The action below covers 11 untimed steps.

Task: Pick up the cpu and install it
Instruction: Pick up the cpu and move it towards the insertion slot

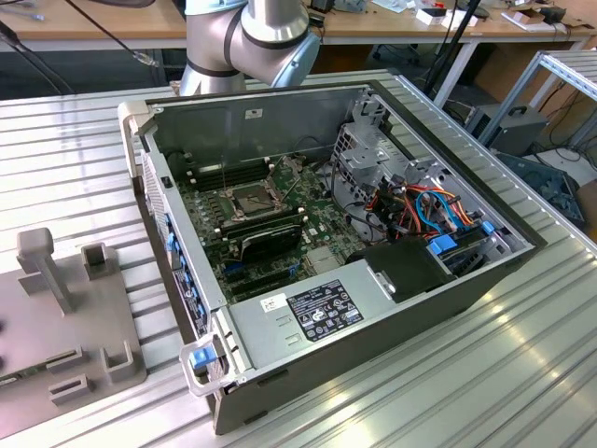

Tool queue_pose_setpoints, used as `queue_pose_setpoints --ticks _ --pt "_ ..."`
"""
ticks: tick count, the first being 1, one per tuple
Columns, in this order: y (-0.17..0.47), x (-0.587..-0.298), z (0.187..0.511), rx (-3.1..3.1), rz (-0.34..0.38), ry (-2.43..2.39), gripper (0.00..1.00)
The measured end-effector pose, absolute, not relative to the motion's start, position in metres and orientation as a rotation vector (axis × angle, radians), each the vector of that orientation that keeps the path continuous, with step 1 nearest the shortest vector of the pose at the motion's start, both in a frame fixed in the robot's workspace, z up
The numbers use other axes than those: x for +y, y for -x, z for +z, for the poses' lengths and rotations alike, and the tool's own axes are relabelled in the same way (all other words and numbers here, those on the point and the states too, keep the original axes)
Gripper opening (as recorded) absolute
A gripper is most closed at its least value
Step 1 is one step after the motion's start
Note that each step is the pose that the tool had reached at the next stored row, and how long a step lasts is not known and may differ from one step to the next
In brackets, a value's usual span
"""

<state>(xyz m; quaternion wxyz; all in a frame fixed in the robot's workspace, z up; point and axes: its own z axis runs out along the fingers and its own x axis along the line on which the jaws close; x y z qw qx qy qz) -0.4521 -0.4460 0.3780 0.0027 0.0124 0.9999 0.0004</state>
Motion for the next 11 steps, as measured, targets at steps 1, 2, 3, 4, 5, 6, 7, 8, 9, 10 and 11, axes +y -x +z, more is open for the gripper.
queue_pose_setpoints --ticks 1,2,3,4,5,6,7,8,9,10,11 --pt "0.4521 -0.4460 0.3780 3.136 0.001 -0.039 0.54" --pt "0.4521 -0.4460 0.3783 3.136 0.001 -0.039 0.54" --pt "0.4521 -0.4460 0.3785 3.136 0.001 -0.039 0.54" --pt "0.4521 -0.4460 0.3786 3.136 0.001 -0.039 0.54" --pt "0.4521 -0.4460 0.3787 3.136 0.001 -0.039 0.54" --pt "0.4521 -0.4460 0.3786 3.136 0.001 -0.039 0.54" --pt "0.4521 -0.4460 0.3787 3.136 0.001 -0.039 0.54" --pt "0.4521 -0.4460 0.3787 3.136 0.001 -0.039 0.54" --pt "0.4521 -0.4460 0.3788 3.136 0.001 -0.039 0.54" --pt "0.4521 -0.4460 0.3788 3.136 0.001 -0.039 0.54" --pt "0.4521 -0.4460 0.3789 3.136 0.001 -0.039 0.54"
